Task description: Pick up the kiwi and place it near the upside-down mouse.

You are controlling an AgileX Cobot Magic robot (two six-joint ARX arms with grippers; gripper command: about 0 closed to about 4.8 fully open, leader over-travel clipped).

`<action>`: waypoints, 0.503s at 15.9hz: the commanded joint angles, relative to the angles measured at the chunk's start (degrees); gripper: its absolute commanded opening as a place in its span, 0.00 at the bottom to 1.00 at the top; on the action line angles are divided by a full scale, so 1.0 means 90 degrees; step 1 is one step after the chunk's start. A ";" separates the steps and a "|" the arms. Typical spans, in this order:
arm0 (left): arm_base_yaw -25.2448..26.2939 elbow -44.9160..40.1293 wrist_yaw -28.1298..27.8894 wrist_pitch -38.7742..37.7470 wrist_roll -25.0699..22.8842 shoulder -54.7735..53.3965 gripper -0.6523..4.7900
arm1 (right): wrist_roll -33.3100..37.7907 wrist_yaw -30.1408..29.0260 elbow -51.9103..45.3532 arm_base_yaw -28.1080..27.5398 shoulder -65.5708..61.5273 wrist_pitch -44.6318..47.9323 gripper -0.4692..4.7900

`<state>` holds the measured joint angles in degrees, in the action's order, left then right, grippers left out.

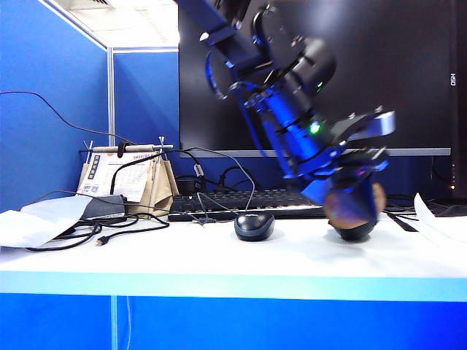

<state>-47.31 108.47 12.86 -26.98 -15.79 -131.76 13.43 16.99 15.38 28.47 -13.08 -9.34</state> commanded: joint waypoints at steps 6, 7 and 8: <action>-0.0012 0.0036 0.0032 0.0403 0.0017 -0.0500 0.11 | 0.0005 -0.0005 0.0036 -0.0002 0.0000 -0.0104 0.54; -0.0012 0.0046 0.0044 0.0442 0.0015 -0.0500 0.12 | 0.0005 -0.0005 0.0036 -0.0002 0.0000 -0.0104 0.54; -0.0010 0.0078 0.0046 0.0437 0.0017 -0.0500 0.16 | 0.0005 -0.0005 0.0036 -0.0002 0.0000 -0.0104 0.54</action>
<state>-47.33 108.68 12.88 -23.27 -15.59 -136.16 13.45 16.88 15.38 28.49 -13.06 -10.76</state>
